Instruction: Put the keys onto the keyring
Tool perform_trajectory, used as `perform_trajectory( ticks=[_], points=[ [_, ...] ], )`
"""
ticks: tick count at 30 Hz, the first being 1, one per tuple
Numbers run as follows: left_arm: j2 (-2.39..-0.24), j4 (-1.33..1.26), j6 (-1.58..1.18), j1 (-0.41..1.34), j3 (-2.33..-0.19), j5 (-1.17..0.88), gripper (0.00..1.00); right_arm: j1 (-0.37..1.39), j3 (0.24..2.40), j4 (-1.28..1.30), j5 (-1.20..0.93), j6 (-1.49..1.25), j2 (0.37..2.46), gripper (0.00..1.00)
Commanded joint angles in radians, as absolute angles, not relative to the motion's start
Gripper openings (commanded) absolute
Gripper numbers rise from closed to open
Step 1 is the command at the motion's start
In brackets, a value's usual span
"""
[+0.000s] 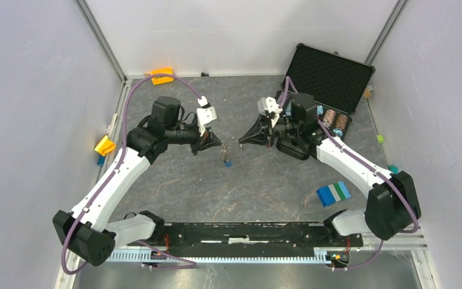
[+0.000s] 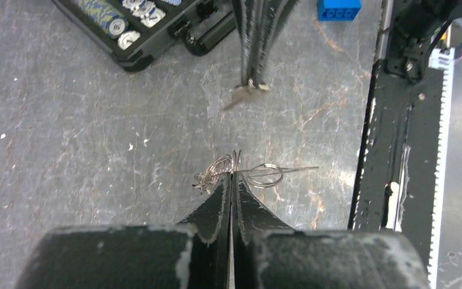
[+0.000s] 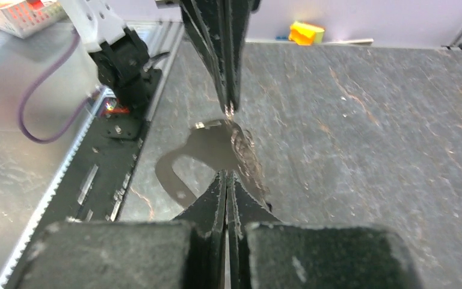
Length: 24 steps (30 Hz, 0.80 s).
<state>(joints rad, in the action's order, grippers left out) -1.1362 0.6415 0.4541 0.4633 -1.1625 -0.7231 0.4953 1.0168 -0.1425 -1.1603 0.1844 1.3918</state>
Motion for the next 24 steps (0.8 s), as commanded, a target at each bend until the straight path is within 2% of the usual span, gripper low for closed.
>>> perform_trajectory(
  ticks=[1, 4, 12, 19, 24],
  points=[
    [-1.135, 0.500, 0.352, 0.498, -1.175, -0.787, 0.02, 0.494, 0.902, -0.632, -1.230, -0.217, 1.314, 0.00],
    [-1.121, 0.447, 0.311, 0.534, -1.145, -0.737, 0.02, 0.494, 0.862, -0.727, -1.227, -0.326, 1.285, 0.00],
    [-1.134, 0.355, 0.175, 0.617, -1.117, -0.528, 0.02, 0.493, 0.902, -0.465, -1.076, -0.169, 1.249, 0.00],
    [-1.191, 0.384, 0.098, 0.706, -1.157, -0.333, 0.02, 0.494, 0.941, -0.295, -0.980, -0.051, 1.274, 0.00],
    [-1.214, 0.407, 0.041, 0.728, -1.181, -0.303, 0.02, 0.494, 0.939, -0.252, -0.968, -0.008, 1.276, 0.00]
  ],
)
